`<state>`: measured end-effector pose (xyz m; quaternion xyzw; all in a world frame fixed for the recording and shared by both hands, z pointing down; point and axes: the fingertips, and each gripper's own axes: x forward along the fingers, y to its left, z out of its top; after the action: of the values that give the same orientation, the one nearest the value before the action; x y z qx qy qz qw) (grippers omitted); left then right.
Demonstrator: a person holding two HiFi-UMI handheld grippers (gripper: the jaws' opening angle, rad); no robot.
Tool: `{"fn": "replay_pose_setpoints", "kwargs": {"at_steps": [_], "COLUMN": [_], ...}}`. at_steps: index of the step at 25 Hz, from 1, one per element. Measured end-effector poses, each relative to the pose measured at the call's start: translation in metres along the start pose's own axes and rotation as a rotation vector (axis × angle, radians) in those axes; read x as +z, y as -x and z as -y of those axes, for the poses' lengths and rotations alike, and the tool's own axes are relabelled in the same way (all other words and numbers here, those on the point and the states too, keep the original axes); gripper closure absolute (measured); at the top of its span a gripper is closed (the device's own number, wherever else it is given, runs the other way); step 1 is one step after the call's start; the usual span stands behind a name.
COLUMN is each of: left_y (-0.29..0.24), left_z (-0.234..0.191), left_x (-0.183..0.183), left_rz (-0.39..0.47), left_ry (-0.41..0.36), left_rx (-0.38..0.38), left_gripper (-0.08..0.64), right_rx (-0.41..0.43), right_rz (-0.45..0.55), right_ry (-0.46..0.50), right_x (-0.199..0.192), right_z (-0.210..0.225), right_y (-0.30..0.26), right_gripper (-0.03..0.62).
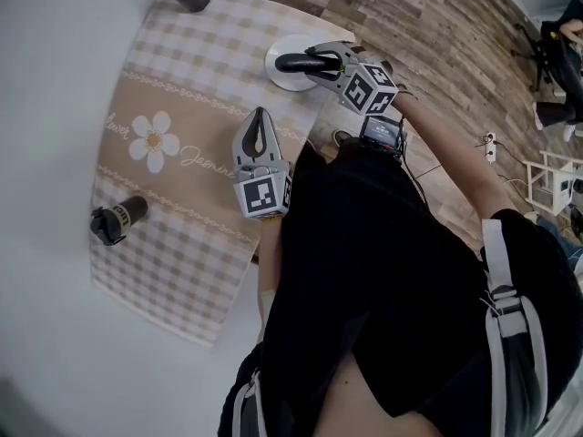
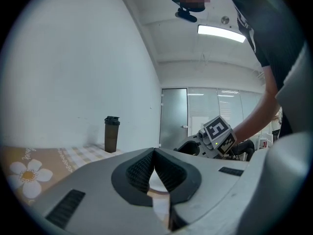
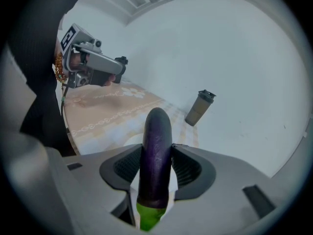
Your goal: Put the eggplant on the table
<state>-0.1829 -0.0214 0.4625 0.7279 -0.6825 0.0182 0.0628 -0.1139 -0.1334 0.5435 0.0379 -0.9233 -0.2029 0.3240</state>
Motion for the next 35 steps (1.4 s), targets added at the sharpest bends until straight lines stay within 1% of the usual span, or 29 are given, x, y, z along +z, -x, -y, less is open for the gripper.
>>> {"fn": "replay_pose_setpoints", "kwargs": {"at_steps": [5,8,11,16,23,27,32,35], "left_y": [0.006,0.011,0.014,0.018,0.025,0.024,0.022,0.023], "left_z": [-0.005,-0.002,-0.002,-0.009,-0.019,-0.021,-0.023,-0.023], "left_x": [-0.001,-0.005,-0.008,-0.009,-0.012,-0.015,-0.016,-0.017], "left_rz": [0.000,0.000,-0.002,-0.006,-0.008,-0.011,-0.014,-0.015], "left_ry": [0.000,0.009,0.000,0.015,0.022,0.029,0.031,0.030], "left_rx": [0.011,0.004,-0.004,0.016,0.032,0.030,0.025,0.023], "left_gripper": [0.571,0.571,0.571,0.571,0.571,0.571,0.571,0.571], "right_rx": [0.030,0.043,0.051,0.067,0.089,0.096,0.139,0.150], "right_rz": [-0.033,-0.052,-0.065,-0.070,-0.110,-0.128,-0.150,-0.162], "right_ry": [0.013,0.046,0.067,0.055,0.052,0.037,0.026,0.023], "right_x": [-0.009,-0.012,-0.014,-0.012,-0.020,-0.024,-0.028,-0.031], "right_z": [-0.010,-0.017,-0.018,-0.015,-0.018,-0.018,-0.023,-0.023], "right_y": [-0.014,-0.019,-0.028,-0.044,-0.057,-0.060,-0.061,-0.062], "right_gripper": [0.394,0.394,0.394,0.394,0.394,0.394,0.393,0.393]}}
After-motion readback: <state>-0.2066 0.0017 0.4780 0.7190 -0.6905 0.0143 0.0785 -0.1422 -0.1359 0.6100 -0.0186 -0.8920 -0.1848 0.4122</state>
